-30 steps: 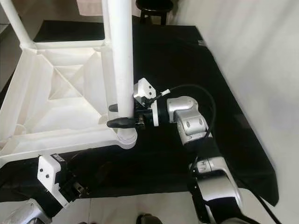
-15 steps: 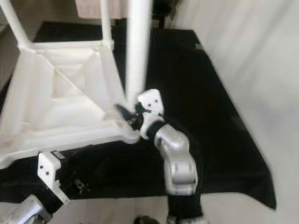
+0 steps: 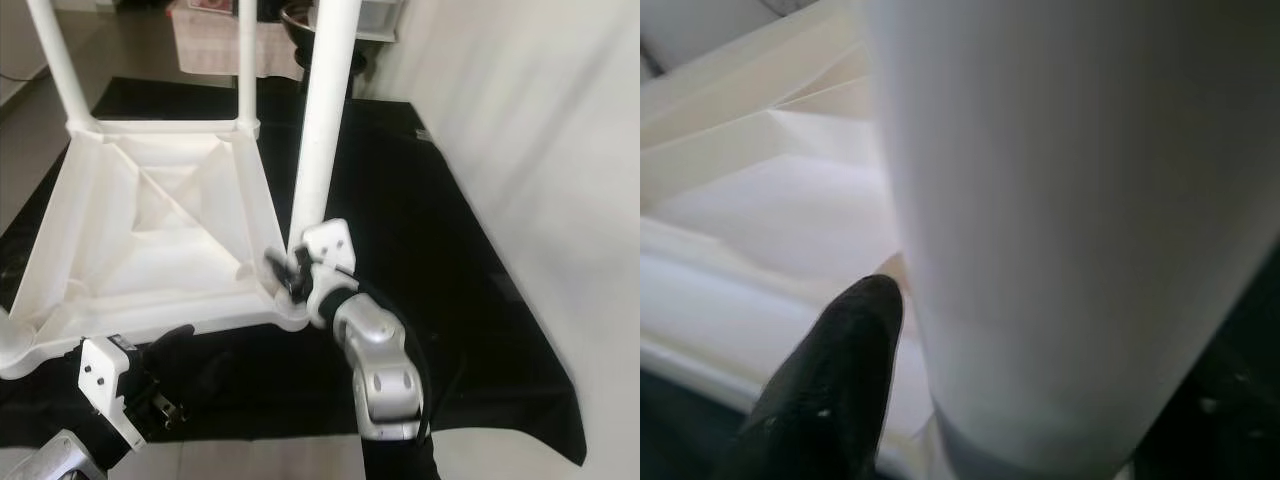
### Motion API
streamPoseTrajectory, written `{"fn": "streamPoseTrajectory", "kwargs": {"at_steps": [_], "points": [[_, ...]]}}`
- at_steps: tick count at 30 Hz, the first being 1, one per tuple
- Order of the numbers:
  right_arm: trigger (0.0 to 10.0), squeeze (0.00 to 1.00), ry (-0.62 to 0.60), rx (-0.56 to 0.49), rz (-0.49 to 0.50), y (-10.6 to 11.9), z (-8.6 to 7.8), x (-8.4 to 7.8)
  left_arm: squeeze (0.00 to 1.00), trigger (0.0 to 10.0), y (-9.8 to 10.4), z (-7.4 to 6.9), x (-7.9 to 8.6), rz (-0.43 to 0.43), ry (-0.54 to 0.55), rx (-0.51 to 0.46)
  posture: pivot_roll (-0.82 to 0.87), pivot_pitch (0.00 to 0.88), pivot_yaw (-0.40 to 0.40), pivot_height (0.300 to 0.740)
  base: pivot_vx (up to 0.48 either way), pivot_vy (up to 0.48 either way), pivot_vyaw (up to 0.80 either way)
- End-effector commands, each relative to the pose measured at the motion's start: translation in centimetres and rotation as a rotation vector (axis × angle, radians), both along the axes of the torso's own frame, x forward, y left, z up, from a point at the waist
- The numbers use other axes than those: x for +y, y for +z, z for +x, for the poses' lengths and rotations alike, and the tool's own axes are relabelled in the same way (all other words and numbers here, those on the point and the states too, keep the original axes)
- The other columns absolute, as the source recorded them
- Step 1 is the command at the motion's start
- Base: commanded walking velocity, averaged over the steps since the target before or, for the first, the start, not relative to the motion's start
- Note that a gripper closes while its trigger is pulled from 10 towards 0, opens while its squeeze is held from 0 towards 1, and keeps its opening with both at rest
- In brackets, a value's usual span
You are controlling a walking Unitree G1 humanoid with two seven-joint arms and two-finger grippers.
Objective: Building children table
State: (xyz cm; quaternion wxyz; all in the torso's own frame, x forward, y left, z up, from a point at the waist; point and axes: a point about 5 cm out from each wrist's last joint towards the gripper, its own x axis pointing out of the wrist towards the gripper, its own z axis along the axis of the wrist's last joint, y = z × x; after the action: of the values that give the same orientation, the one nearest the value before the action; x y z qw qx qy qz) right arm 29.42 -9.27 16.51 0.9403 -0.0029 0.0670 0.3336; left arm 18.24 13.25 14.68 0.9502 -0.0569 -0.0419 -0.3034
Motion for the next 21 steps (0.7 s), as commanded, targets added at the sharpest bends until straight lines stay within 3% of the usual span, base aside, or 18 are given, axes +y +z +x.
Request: {"fn": "streamPoseTrajectory", "kwargs": {"at_steps": [1, 3, 4, 5, 6, 12, 14, 15, 16, 18, 19, 21], "points": [[10.0, 1.00, 0.186, -0.030, 0.070, 1.6, 0.3, 0.9, 0.00, 10.0, -0.4, -0.1, -0.2, -0.004, -0.004, 0.012, -0.16, 0.113, -0.117, 0.740, 0.000, 0.000, 0.00], [10.0, 1.00, 0.470, -0.112, 0.052, 2.9, 0.3, 1.0, 0.00, 10.0, -0.4, -0.3, -0.4, -0.008, -0.012, 0.015, -0.15, 0.116, -0.114, 0.740, 0.000, 0.000, 0.00], [10.0, 0.55, 0.562, -0.121, 0.018, 3.0, 0.3, 0.8, 0.00, 10.0, -0.4, -0.3, -0.4, -0.009, -0.015, 0.016, -0.15, 0.123, -0.111, 0.740, 0.000, 0.000, 0.00], [10.0, 0.55, 0.562, -0.121, 0.018, 3.0, 0.3, 0.8, 0.00, 10.0, -0.4, -0.3, -0.4, -0.009, -0.015, 0.016, -0.15, 0.123, -0.111, 0.740, 0.000, 0.000, 0.00], [10.0, 0.00, 0.640, -0.127, -0.004, 3.2, 0.4, 0.5, 0.00, 10.0, -0.4, -0.4, -0.5, -0.009, -0.018, 0.018, -0.15, 0.124, -0.111, 0.740, 0.000, 0.000, 0.00], [10.0, 0.00, 0.739, -0.120, -0.068, 3.2, 1.4, -0.2, 0.00, 10.0, -0.4, -0.6, -0.6, -0.012, -0.025, 0.021, -0.13, 0.138, -0.111, 0.740, 0.000, 0.000, 0.00], [10.0, 0.00, 0.757, -0.097, -0.107, 3.4, 3.2, -0.9, 0.00, 10.0, -0.3, -0.9, -0.8, -0.014, -0.030, 0.022, -0.12, 0.153, -0.115, 0.740, 0.000, 0.000, 0.00], [8.2, 0.00, 0.761, -0.096, -0.122, 3.6, 3.9, -1.0, 0.00, 10.0, -0.2, -1.0, -0.8, -0.014, -0.031, 0.023, -0.11, 0.161, -0.115, 0.740, 0.000, 0.000, 0.00], [7.6, 0.00, 0.764, -0.097, -0.129, 3.8, 4.2, -1.1, 0.00, 10.0, -0.1, -1.1, -0.9, -0.014, -0.032, 0.023, -0.11, 0.162, -0.114, 0.740, 0.000, 0.000, 0.00], [7.6, 0.00, 0.764, -0.097, -0.129, 3.8, 4.2, -1.1, 0.00, 10.0, -0.1, -1.1, -0.9, -0.014, -0.032, 0.023, -0.11, 0.162, -0.114, 0.740, 0.000, 0.000, 0.00], [0.0, 0.00, 0.781, -0.099, -0.128, 4.2, 4.5, -1.1, 0.00, 10.0, -0.1, -1.2, -0.9, -0.014, -0.032, 0.024, -0.11, 0.169, -0.114, 0.740, 0.000, 0.000, 0.00], [0.0, 0.00, 0.800, -0.099, -0.124, 4.5, 4.7, -1.1, 0.00, 10.0, -0.1, -1.3, -1.0, -0.014, -0.033, 0.024, -0.10, 0.172, -0.115, 0.740, 0.000, 0.000, 0.00]]}}
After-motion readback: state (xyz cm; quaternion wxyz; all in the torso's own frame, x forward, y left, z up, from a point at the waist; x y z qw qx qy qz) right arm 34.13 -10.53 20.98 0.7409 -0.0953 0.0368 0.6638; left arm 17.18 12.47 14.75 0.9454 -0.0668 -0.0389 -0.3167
